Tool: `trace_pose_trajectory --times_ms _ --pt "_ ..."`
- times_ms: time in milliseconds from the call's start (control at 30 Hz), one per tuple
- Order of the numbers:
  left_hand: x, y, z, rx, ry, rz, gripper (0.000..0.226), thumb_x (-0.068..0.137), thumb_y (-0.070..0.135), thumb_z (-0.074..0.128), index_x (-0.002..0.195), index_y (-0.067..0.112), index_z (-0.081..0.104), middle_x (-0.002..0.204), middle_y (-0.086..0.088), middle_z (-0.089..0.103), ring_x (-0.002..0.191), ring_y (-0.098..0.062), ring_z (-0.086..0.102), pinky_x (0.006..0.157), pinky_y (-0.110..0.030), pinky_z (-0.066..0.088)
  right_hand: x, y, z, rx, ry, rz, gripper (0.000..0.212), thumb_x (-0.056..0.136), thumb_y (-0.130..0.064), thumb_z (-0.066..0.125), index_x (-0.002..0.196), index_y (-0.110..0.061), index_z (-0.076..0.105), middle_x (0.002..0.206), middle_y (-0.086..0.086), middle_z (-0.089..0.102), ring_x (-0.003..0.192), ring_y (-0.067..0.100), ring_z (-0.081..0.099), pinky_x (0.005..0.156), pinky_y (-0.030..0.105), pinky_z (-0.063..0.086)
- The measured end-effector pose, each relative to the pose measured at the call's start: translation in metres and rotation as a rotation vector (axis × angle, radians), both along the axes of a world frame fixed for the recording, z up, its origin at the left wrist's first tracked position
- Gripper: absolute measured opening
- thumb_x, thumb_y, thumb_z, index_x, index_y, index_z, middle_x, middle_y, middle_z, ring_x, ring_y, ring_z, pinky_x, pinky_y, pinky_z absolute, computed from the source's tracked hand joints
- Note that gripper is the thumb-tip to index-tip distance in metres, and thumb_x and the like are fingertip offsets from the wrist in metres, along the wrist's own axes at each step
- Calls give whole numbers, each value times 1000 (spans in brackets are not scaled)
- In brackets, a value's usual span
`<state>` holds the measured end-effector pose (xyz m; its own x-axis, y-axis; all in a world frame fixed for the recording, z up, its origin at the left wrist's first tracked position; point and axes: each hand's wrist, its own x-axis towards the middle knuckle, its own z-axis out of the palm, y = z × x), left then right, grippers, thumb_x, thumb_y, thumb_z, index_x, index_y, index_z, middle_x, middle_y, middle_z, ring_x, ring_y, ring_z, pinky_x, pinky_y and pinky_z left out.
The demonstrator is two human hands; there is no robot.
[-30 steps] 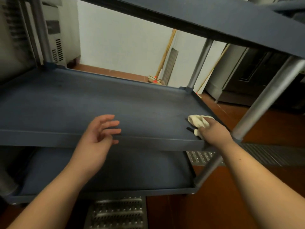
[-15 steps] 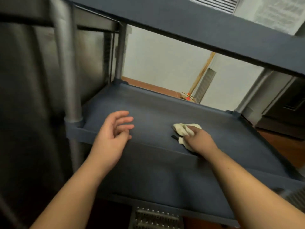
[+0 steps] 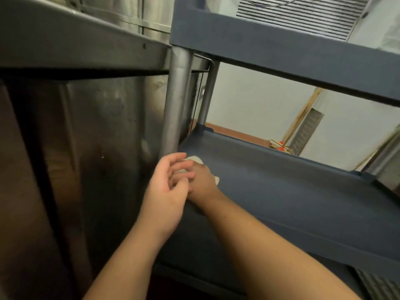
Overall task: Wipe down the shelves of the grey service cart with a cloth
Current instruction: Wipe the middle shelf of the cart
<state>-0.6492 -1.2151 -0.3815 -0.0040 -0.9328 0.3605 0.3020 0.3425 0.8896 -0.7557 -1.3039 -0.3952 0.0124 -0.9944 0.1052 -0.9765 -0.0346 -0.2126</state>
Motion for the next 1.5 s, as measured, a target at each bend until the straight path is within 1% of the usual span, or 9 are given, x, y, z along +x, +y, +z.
trace_pose_trajectory --times_ms 67,200,400,633,767,1033,1200,1367,1500 --pt "4 -1 -2 12 -20 13 43 90 -5 47 111 31 57 113 -1 66 103 -17 67 88 -43 55 -19 -29 -29 42 -48 -1 21 71 -47 27 78 -39 45 87 -8 59 88 21 62 78 44 54" --pt "0 4 -2 12 -28 22 40 92 -5 47 112 28 57 114 -2 66 103 -16 67 86 -39 55 -19 2 -1 73 -130 -41 23 85 -31 53 105 -34 64 102 -1 64 98 24 63 87 40 52" --pt "-32 12 0 -1 -17 -2 37 92 -3 50 109 29 58 111 0 67 103 -18 66 81 -36 53 -79 32 14 147 -162 -145 51 92 -21 63 141 -26 52 141 7 54 127 28 52 105 33 42" --pt "-127 34 -13 -17 -43 -137 29 93 1 52 107 26 58 113 -6 66 101 -22 66 76 -33 58 -246 114 20 106 -248 -400 49 97 -20 56 145 -24 48 144 6 52 126 27 53 98 25 40" --pt "-199 60 -18 16 -22 -255 25 93 1 54 107 21 58 112 -8 66 99 -23 66 75 -29 58 -354 176 24 74 -184 -558 39 93 -17 56 132 -20 60 134 10 60 121 31 56 100 33 46" --pt "-350 86 4 -17 -90 -315 34 95 -6 45 109 22 58 111 -3 66 97 -17 68 77 -33 57 -516 261 21 58 -110 -790 37 90 -26 59 126 -23 60 128 7 59 120 33 56 100 40 47" --pt "-406 106 7 -24 -184 -325 39 93 -12 42 110 20 56 111 -4 64 97 -20 66 75 -30 56 -564 277 -2 -78 -188 -780 45 88 -20 51 133 -24 56 138 8 51 125 34 49 103 43 45" --pt "-376 98 18 1 -187 -267 40 93 -13 40 109 20 56 113 -9 64 100 -22 66 80 -39 55 -566 279 2 -69 -123 -738 46 90 -19 51 135 -22 57 140 11 51 125 37 49 103 48 44" --pt "-329 75 17 -13 -146 -258 34 93 -8 45 111 17 57 113 -10 66 99 -22 67 79 -39 56 -545 267 23 154 -49 -764 44 96 -21 54 139 -14 52 147 14 46 132 34 46 108 42 41"
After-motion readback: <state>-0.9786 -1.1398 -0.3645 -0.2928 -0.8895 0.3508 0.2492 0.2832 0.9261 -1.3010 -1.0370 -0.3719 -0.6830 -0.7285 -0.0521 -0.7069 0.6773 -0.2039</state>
